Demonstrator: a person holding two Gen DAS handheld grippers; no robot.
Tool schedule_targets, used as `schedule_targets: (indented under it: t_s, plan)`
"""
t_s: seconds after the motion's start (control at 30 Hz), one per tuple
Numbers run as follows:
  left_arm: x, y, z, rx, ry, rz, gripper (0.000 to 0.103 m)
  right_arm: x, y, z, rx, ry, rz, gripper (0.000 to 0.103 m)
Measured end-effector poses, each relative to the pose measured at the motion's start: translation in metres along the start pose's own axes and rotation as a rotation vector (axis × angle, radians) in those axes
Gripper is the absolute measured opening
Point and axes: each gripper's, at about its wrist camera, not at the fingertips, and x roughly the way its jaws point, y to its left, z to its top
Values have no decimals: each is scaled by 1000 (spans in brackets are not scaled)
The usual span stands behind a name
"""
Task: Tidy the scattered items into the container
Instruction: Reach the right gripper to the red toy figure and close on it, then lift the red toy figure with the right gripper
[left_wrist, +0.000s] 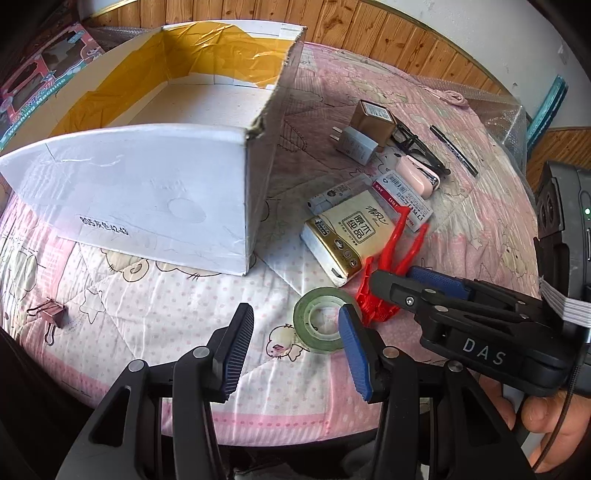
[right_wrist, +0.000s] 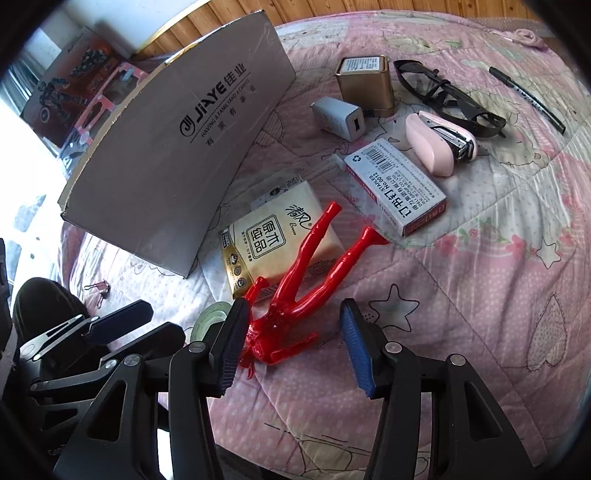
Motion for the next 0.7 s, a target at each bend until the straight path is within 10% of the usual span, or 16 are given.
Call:
schedule_targets:
  t_s: [0.3, 0.7]
  plan:
    - [10, -9, -3, 33, 36, -54, 52, -13, -13, 3, 27, -9, -8, 22]
    - [37, -11, -8, 61, 66, -25, 52, -10, -29, 7, 78, 3, -50, 32]
